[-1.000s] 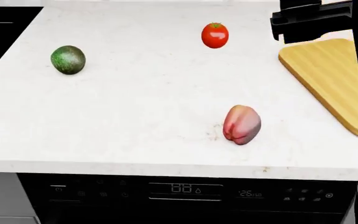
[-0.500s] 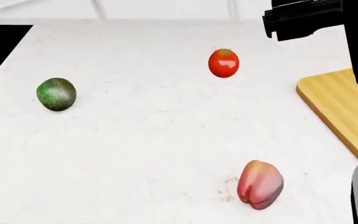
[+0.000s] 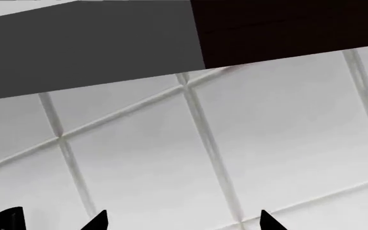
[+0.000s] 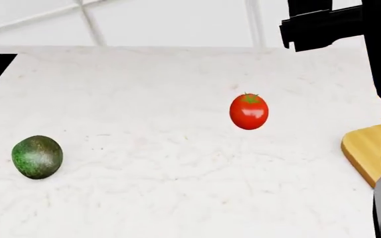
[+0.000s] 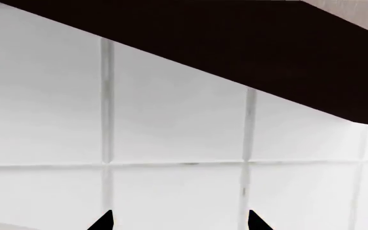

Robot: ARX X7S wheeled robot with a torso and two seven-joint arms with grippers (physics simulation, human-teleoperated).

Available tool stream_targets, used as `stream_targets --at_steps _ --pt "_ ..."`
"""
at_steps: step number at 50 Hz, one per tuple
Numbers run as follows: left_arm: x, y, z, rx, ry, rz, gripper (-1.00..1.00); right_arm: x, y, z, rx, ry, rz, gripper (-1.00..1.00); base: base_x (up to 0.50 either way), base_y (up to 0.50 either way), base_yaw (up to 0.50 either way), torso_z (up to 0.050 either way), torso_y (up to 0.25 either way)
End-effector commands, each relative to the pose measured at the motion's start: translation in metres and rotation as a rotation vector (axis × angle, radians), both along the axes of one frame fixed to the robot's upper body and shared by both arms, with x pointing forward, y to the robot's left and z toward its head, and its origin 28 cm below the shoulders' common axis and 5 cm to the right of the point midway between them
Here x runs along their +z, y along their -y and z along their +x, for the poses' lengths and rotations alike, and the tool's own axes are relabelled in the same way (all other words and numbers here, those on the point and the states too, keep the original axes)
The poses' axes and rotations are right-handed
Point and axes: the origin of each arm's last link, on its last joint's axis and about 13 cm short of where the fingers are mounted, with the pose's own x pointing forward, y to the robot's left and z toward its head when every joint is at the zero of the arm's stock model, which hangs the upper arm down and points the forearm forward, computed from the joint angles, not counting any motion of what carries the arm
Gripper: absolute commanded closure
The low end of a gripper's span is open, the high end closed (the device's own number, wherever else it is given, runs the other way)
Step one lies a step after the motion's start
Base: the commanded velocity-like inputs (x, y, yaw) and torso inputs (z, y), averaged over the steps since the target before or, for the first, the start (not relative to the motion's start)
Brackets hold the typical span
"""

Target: Place the avocado, onion, tomato and bell pepper on the cutting board.

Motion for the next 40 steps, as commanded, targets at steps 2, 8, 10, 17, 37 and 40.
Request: stream_targets --at_steps 2,8,10,17,37,40 --pt "0.0 -0.001 -0.001 0.004 0.003 0.005 -1.0 -0.002 0.001 0.0 -0.001 -0.008 -0.003 -1.0 0.46 0.0 0.0 0.0 0.0" --pt "0.0 -0.001 -0.001 0.004 0.003 0.004 -1.0 -0.003 0.001 0.001 0.018 -0.03 0.005 -1.0 0.23 0.0 0.0 0.0 0.002" --pt "0.0 -0.001 -0.001 0.004 0.004 0.006 -1.0 -0.004 0.001 0.001 0.034 -0.039 0.014 -1.0 0.0 0.0 0.0 0.0 0.0" --pt "0.0 -0.002 -0.002 0.004 0.004 0.004 -1.0 -0.012 0.004 0.004 0.116 -0.181 0.132 -1.0 0.0 0.0 0.0 0.0 0.0" --pt "0.0 -0.002 -0.002 0.002 0.0 0.01 -1.0 -0.019 0.003 0.03 0.233 -0.545 0.134 -1.0 0.0 0.0 0.0 0.0 0.0" --pt "0.0 -0.001 -0.001 0.001 -0.003 0.014 -1.0 -0.012 0.004 0.033 0.251 -0.573 0.153 -1.0 0.0 0.0 0.0 0.0 0.0"
